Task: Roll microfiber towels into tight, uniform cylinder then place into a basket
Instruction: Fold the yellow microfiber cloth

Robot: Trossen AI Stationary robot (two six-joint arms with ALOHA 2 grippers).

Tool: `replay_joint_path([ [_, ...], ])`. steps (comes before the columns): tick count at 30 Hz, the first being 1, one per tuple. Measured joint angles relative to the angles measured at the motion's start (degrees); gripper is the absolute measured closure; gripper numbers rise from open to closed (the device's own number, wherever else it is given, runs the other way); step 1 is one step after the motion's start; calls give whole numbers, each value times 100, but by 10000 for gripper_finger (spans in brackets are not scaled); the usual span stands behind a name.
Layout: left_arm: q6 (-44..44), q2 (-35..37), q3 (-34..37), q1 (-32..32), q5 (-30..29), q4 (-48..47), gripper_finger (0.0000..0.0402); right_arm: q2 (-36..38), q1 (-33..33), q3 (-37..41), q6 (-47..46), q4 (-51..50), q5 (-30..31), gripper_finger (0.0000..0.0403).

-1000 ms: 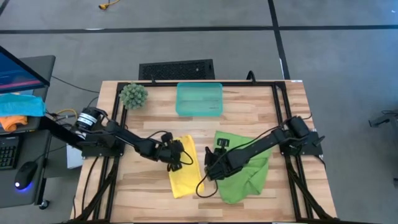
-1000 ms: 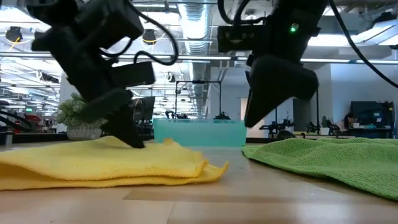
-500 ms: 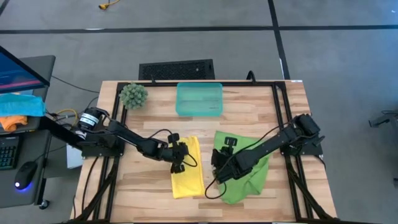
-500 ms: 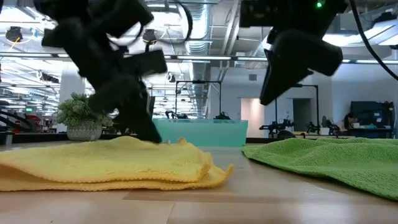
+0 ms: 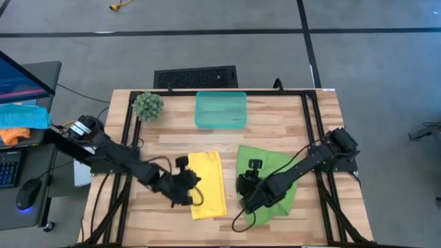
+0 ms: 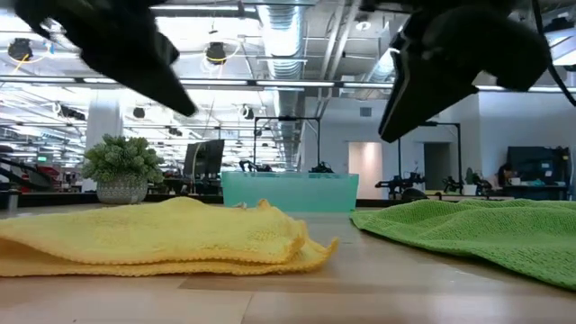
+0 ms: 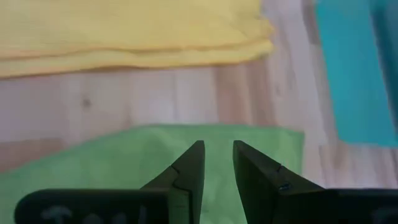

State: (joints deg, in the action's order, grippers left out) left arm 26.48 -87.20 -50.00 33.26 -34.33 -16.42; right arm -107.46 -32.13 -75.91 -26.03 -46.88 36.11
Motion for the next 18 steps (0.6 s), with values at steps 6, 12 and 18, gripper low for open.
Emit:
replay_joint_path([
  [6,-126,-98,13,802,-178,126,401,-2,-185,104,688,1087,-50,294],
  [12,-283,-135,4,1355,-798,293,401,-4,-238,101,709,1756,-321,294],
  [18,-583,-137,-400,1784,-1274,-127,401,-7,-239,101,720,2179,-334,294],
])
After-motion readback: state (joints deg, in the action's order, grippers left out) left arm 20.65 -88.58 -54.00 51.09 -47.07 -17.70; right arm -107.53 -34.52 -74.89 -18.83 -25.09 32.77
